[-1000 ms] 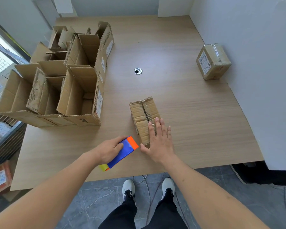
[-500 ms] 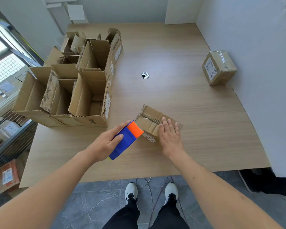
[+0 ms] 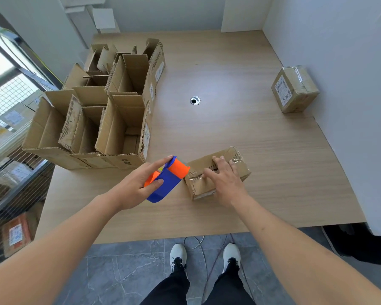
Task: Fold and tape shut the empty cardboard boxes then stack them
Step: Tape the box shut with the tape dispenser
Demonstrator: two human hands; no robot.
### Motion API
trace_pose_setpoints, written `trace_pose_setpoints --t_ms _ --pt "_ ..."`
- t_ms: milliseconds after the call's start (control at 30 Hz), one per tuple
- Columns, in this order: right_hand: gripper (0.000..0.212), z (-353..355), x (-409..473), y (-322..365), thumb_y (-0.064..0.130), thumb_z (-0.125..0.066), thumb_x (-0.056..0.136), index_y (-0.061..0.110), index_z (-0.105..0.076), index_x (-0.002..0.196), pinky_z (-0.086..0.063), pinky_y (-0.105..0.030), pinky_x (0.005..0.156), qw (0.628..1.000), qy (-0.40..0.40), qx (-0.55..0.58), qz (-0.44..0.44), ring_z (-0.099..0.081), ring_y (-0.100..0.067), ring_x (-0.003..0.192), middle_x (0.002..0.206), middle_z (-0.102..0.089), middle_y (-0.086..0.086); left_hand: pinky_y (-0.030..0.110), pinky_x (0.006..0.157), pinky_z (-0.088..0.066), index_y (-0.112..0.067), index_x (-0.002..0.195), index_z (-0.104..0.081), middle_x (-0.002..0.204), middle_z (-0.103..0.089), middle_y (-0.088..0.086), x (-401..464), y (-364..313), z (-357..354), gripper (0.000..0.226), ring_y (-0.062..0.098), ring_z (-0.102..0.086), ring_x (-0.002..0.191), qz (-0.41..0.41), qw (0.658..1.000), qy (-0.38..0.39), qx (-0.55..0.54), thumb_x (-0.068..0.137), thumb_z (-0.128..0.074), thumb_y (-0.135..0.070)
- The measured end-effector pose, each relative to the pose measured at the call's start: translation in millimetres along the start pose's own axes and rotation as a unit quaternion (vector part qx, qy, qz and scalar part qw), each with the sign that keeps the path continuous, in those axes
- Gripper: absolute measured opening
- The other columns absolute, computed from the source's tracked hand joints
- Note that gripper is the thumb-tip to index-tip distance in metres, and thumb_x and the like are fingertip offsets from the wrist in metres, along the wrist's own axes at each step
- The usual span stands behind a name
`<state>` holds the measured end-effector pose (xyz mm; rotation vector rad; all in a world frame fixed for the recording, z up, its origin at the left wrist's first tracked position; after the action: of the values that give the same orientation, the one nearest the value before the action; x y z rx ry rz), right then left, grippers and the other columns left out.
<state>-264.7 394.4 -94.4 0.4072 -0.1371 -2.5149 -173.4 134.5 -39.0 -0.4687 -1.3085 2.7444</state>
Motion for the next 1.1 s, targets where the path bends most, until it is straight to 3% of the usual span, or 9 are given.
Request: trace_pose_setpoints --t_ms 100,200,333,500,600,667,767,900,1100 --pt "0.049 -2 4 12 0.048 -0.062 0.082 0.025 -0.043 0.122 -0.001 -0.055 0.124 0.998 0.005 0.05 -0.042 -0.001 -0.037 0.156 0.163 -0.014 -0.017 0.04 0.096 -0.046 -0.056 0.155 -0.022 0.122 -0.053 -0.01 -2 2 4 0.066 0.011 -0.054 0.106 -0.007 1.0 -0.004 0.02 0.105 -0.055 -0.027" --pt "0.089 -10 11 26 0.081 -0.06 0.074 0.018 -0.037 0.133 -0.001 -0.056 0.124 0.997 0.013 0.037 -0.067 0.0 -0.037 0.156 0.166 -0.01 -0.015 0.035 0.091 -0.046 -0.058 0.154 -0.02 0.117 -0.049 -0.016 -2 3 6 0.071 0.007 -0.053 0.1 -0.008 0.999 0.006 0.045 0.104 -0.056 -0.022" --pt "0.077 -8 16 29 0.051 -0.076 0.078 0.017 -0.037 0.135 -0.002 -0.049 0.127 0.998 0.034 0.044 0.013 0.001 -0.026 0.158 0.172 0.001 -0.003 0.039 0.089 -0.049 -0.062 0.153 -0.018 0.116 -0.048 -0.01 -2 0 6 0.076 0.013 -0.054 0.098 -0.009 0.997 0.029 0.068 0.103 -0.056 -0.019" --pt "0.042 0 14 15 0.017 -0.074 0.079 0.023 -0.038 0.1 0.001 -0.044 0.128 0.989 0.11 0.032 0.093 0.009 -0.024 0.158 0.171 0.006 0.007 0.036 0.09 -0.048 -0.061 0.152 -0.022 0.118 -0.046 -0.009 -5 -2 5 0.076 0.014 -0.052 0.1 -0.031 0.995 0.055 0.083 0.102 -0.056 -0.016" --pt "0.03 8 7 8 0.021 -0.073 0.081 0.028 -0.058 0.105 -0.006 -0.042 0.127 0.966 0.065 0.214 0.13 0.002 -0.018 0.158 0.17 -0.011 0.01 0.032 0.091 -0.046 -0.06 0.152 -0.024 0.12 -0.045 -0.011 -10 -1 3 0.077 0.011 -0.051 0.102 -0.04 0.994 0.067 0.078 0.1 -0.056 -0.014" --pt "0.019 18 1 9 0.025 -0.072 0.09 0.031 -0.071 0.108 -0.023 -0.037 0.123 0.919 0.009 0.382 0.102 -0.021 -0.011 0.154 0.163 -0.034 0.011 0.034 0.092 -0.046 -0.059 0.153 -0.025 0.122 -0.046 -0.01 -13 -1 1 0.075 0.013 -0.052 0.102 -0.043 0.993 0.072 0.079 0.099 -0.055 -0.016" --pt "0.022 25 -3 25 0.031 -0.066 0.097 0.025 -0.076 0.115 -0.051 -0.041 0.102 0.832 0.053 0.55 0.046 -0.066 -0.013 0.112 0.121 -0.072 0.002 0.04 0.094 -0.046 -0.057 0.153 -0.027 0.121 -0.049 -0.005 -13 -3 -4 0.073 0.018 -0.053 0.103 -0.044 0.994 0.079 0.068 0.094 -0.052 -0.022" --pt "0.024 20 -6 39 0.024 -0.063 0.102 0.01 -0.074 0.117 -0.057 -0.052 0.095 0.793 0.1 0.601 0.013 -0.07 -0.025 0.1 0.109 -0.073 -0.021 0.04 0.09 -0.047 -0.056 0.153 -0.027 0.117 -0.051 -0.004 -13 -11 -9 0.072 0.017 -0.054 0.1 -0.052 0.994 0.081 0.058 0.094 -0.051 -0.023" --pt "0.023 24 -14 37 0.018 -0.063 0.101 -0.003 -0.073 0.104 -0.058 -0.028 0.074 0.753 0.086 0.652 -0.016 -0.069 -0.013 0.082 0.089 -0.071 -0.011 0.041 0.087 -0.048 -0.056 0.154 -0.026 0.114 -0.052 -0.004 -12 -18 -11 0.071 0.016 -0.054 0.097 -0.061 0.994 0.081 0.05 0.095 -0.05 -0.022"
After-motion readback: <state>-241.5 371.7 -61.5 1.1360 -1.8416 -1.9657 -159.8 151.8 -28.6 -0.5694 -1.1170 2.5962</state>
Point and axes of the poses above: each hand's wrist, its own x-axis towards the middle knuckle, its own z-axis out of the back of the hand, y = z × x, the point moved 3 cm from there along x, towards the middle knuckle
